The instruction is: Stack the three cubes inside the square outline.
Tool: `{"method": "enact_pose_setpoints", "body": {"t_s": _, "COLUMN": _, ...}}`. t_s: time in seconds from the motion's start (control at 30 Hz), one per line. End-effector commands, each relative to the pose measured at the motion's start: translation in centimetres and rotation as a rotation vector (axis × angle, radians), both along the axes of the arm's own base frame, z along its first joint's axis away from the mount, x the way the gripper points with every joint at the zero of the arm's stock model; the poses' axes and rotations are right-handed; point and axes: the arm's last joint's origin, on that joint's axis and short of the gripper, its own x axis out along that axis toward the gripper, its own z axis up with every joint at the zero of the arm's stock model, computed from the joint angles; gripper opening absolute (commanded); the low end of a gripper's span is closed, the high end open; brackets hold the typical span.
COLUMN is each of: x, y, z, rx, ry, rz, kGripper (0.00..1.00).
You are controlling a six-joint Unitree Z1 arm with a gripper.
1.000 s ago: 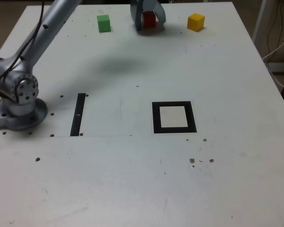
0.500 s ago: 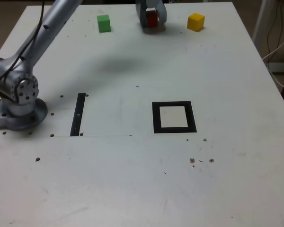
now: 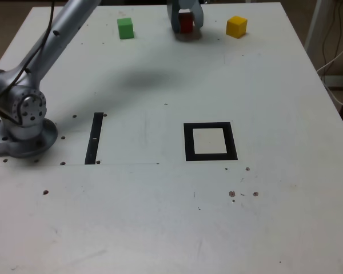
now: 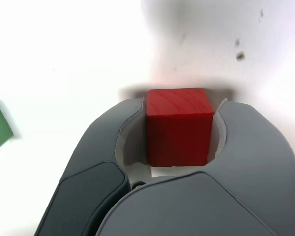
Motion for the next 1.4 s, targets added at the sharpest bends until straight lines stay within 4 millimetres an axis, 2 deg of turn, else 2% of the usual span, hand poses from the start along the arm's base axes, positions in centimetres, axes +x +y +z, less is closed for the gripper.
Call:
{"method": "enact_pose_setpoints", "body": {"t_s": 0.0, "x": 0.1, "y": -1.5, "z": 2.8, "rx": 0.021, "ry": -0.019, "rz": -0.024, "kGripper": 0.18}}
{"method": "enact_pose_setpoints", "body": {"t_s": 0.13, "x": 0.7, "y": -3.7, "z": 4.9, "rx": 0.028, "ry": -0.028, "rz": -0.060, "kGripper": 0.18}}
{"method": "enact_pose_setpoints", "body": {"t_s": 0.37, "x": 1.0, "y": -6.4, "z": 6.1, "rx": 0.007, "ry": -0.007, "rz": -0.068, "kGripper": 0.19}}
{"method": "enact_pose_setpoints", "body": {"t_s": 0.57, "x": 0.4, "y": -10.1, "z": 7.7, "rx": 0.005, "ry": 0.026, "rz": -0.063, "kGripper": 0.19}}
{"method": "enact_pose_setpoints", "body": {"t_s": 0.7, "x": 0.0, "y": -13.8, "z": 8.9, "rx": 0.026, "ry": 0.026, "rz": -0.077, "kGripper": 0.18}}
{"method": "enact_pose_setpoints", "body": {"t_s": 0.8, "x": -0.6, "y": -17.3, "z": 9.5, "rx": 0.038, "ry": 0.015, "rz": -0.089, "kGripper": 0.17}}
{"method": "enact_pose_setpoints", "body": {"t_s": 1.13, "x": -2.4, "y": -28.1, "z": 7.5, "rx": 0.026, "ry": 0.027, "rz": -0.133, "kGripper": 0.17}}
{"method": "enact_pose_setpoints", "body": {"t_s": 1.37, "x": -3.5, "y": -34.3, "z": 7.0, "rx": 0.003, "ry": 0.010, "rz": -0.175, "kGripper": 0.17}}
